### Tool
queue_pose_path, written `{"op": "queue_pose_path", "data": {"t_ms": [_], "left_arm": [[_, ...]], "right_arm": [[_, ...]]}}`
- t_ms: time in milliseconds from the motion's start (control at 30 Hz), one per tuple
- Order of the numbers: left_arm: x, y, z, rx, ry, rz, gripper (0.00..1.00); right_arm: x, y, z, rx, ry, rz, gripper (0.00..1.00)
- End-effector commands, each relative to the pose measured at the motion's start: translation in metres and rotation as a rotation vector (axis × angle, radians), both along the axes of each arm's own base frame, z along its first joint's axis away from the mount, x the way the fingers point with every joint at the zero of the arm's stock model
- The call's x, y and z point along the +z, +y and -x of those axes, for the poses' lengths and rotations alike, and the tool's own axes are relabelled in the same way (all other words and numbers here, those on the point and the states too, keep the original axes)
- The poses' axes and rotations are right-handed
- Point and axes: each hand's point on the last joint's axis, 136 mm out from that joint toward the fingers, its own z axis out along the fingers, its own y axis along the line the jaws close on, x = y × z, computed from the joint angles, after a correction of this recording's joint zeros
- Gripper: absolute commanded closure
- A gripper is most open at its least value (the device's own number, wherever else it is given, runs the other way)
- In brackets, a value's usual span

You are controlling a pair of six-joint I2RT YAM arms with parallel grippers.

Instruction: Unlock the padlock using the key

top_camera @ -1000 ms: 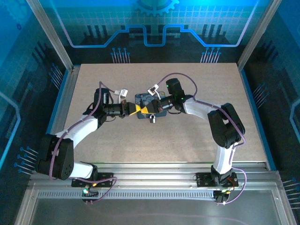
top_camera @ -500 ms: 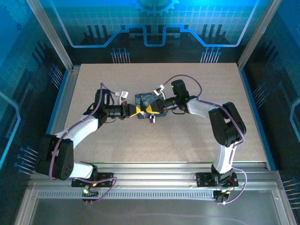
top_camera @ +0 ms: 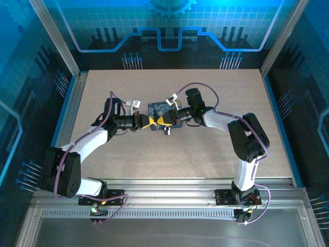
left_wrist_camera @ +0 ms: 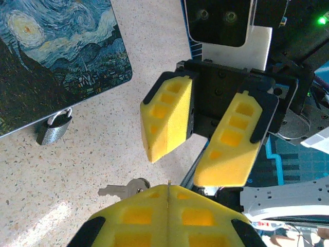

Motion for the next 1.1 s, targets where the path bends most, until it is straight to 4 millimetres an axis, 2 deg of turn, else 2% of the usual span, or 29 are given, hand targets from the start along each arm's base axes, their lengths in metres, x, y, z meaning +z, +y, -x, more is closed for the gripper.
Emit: {"op": "queue_pose_path", "data": {"t_ms": [0, 133, 533, 833, 967, 1000, 1067], "left_arm": [[0.006, 0.0, -0.004, 0.004, -0.015, 0.003, 1.0], [0.006, 0.0, -0.005, 0.006, -0.015, 0.004, 1.0], [0.012, 0.0, -0.006, 0.009, -0.022, 0.028, 1.0], [0.009, 0.002, -0.004, 0.015, -0.016, 0.025, 1.0], [0.001, 0.009, -0.008, 0.055, 0.0, -0.013, 0.99], [-0.002, 0.012, -0.01, 0.074, 0.006, -0.03, 0.89], [-0.007, 0.019, -0.014, 0.11, 0.019, -0.064, 0.61]], "right_arm": [[0.003, 0.005, 0.006, 0.015, -0.007, -0.011, 0.67], [0.006, 0.007, 0.007, 0.022, -0.021, -0.031, 0.73], [0.004, 0.014, 0.013, 0.03, -0.019, -0.029, 0.77], [0.004, 0.011, 0.01, -0.007, -0.031, -0.038, 0.98], [0.003, 0.0, 0.001, -0.082, -0.027, -0.038, 1.0], [0.002, -0.004, -0.001, -0.099, -0.022, -0.034, 1.0], [-0.003, -0.012, -0.001, -0.115, -0.017, -0.015, 1.0]]}}
